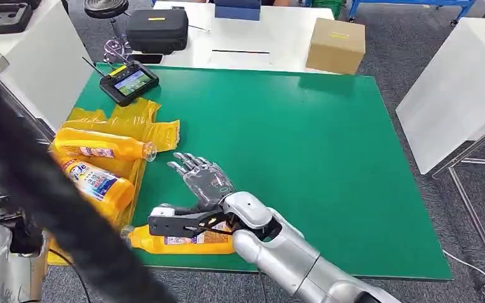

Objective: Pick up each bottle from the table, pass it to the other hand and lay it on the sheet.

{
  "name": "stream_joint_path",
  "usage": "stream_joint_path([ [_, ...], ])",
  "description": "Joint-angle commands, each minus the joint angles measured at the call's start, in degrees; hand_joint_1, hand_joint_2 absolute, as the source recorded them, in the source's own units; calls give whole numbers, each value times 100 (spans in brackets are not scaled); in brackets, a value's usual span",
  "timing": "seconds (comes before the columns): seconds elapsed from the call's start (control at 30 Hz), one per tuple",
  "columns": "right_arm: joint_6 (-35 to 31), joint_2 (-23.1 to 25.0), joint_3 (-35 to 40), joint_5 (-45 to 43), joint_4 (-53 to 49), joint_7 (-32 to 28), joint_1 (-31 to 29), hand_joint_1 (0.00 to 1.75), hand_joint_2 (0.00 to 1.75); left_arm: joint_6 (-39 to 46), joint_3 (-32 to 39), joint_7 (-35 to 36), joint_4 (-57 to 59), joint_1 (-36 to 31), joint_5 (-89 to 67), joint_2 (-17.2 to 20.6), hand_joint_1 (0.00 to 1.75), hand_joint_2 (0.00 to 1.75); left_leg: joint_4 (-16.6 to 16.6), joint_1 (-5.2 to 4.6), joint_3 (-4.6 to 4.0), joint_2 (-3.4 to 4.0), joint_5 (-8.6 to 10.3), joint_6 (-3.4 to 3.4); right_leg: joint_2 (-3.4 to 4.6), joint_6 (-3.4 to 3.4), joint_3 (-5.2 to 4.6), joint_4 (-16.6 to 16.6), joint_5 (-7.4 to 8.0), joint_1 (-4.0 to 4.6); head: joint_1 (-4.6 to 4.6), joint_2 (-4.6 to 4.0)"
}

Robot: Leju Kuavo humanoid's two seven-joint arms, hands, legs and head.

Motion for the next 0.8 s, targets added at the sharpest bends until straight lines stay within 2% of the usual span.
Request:
stream_joint_path([
  [0.03,-823,-587,-29,755,-1472,258,750,0,0,-48,476,47,-368,358,6,-357,0,0,-12,6,22,-7,-2,-25,-9,-11,25,-15,-4,4,0,0],
  [0.13,-961,-719,-151,984,-1885,295,1188,0,0,-69,549,44,-307,405,-25,-313,0,0,-14,10,24,-10,-4,-24,-12,-10,29,-23,-4,8,2,0],
  [0.4,-819,-567,-124,752,-1271,326,1268,0,0,-139,520,-8,124,102,-28,-233,0,0,-15,4,26,-12,-1,-32,-15,-15,22,-16,-4,3,0,0],
  [0.6,-796,-572,-46,694,-1136,361,1643,0,0,-128,553,-28,239,83,-39,-243,0,0,-20,5,33,-14,-1,-34,-18,-17,8,-22,-3,4,-2,0],
  [0.8,-658,-532,-10,748,-799,451,1567,0,0,-150,542,-29,378,-59,-56,-276,0,0,-13,4,23,-9,-4,-27,-12,-12,0,-17,-2,5,0,0],
])
